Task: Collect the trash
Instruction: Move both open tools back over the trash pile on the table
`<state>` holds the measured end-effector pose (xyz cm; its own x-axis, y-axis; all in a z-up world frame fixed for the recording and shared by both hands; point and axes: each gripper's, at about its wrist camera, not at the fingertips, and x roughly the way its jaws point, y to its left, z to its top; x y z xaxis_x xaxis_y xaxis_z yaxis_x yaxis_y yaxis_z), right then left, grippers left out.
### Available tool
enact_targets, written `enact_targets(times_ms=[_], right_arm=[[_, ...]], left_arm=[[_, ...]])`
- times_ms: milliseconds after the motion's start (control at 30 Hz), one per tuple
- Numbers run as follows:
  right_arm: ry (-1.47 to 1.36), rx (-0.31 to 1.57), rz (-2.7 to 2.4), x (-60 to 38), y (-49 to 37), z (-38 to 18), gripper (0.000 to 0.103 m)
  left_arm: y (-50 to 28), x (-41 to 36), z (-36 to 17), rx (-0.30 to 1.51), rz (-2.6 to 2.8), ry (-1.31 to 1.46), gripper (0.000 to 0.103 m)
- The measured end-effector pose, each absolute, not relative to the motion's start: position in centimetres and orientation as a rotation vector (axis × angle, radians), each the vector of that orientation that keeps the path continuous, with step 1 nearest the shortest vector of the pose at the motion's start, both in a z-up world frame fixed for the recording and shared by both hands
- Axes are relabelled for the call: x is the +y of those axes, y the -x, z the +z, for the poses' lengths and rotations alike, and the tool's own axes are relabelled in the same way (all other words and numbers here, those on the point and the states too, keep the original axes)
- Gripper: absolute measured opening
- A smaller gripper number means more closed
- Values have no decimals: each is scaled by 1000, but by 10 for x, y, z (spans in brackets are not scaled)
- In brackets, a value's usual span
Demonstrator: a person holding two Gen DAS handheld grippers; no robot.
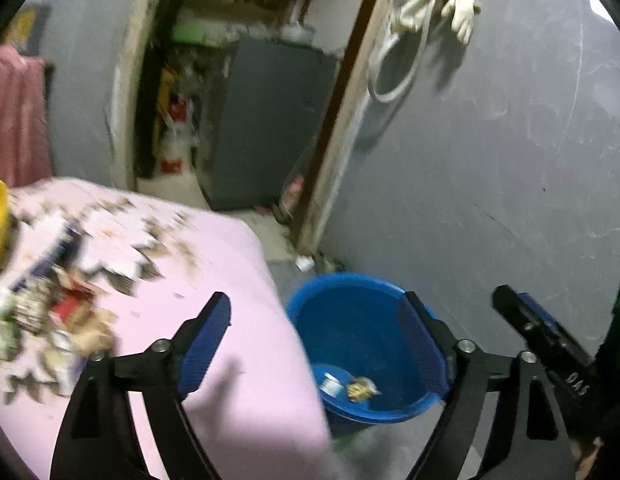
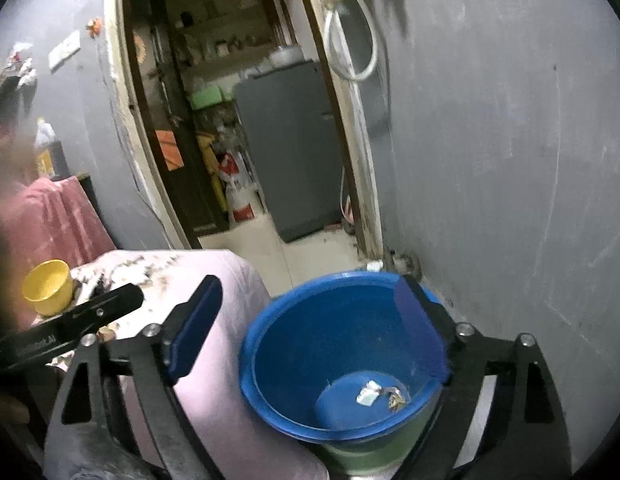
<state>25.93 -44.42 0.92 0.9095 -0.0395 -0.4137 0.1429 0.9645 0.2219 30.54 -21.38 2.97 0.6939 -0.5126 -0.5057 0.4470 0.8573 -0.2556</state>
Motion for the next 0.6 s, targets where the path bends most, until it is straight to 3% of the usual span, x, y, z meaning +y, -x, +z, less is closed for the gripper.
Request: enact_targets(times_ms=[133, 600], right_arm=[[-236, 351, -72, -427, -247, 25, 103], [-167, 168, 67, -341, -202, 51, 103]], left_arm=[[-281, -189, 42, 476, -442, 86, 98], [-209, -92, 67, 291, -256, 72, 99]])
